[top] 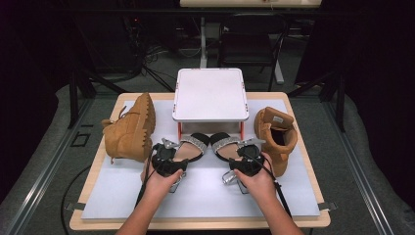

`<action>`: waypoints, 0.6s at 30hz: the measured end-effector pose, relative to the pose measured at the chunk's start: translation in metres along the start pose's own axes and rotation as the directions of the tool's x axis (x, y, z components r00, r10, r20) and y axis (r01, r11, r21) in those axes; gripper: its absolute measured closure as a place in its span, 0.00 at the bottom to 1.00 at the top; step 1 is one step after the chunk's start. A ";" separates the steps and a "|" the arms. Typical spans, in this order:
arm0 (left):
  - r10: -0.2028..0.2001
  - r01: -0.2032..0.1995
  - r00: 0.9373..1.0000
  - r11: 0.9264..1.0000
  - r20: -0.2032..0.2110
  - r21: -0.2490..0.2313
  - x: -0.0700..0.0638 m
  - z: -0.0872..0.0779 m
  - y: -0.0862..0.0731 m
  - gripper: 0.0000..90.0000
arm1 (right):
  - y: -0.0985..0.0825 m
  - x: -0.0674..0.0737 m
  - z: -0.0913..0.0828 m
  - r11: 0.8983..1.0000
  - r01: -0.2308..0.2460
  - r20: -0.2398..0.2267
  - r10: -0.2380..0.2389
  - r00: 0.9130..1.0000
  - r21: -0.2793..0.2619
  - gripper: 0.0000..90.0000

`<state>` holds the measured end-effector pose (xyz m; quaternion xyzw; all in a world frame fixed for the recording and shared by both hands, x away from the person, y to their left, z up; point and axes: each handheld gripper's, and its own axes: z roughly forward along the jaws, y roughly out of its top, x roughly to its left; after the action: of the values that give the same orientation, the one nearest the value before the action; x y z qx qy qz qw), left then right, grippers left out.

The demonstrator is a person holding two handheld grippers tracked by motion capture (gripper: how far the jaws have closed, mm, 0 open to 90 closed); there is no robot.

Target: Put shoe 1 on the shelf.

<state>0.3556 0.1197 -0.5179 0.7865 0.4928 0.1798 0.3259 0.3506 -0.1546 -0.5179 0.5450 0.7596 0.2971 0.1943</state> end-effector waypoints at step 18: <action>0.012 -0.007 0.998 0.997 0.061 -0.078 0.018 -0.074 -0.023 0.44 | -0.022 -0.004 -0.078 0.989 0.076 -0.047 -0.083 0.995 -0.130 0.42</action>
<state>0.3039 0.1675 -0.4804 0.7808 0.4715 0.1761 0.3702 0.2881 -0.1819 -0.4738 0.4928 0.7649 0.3513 0.2205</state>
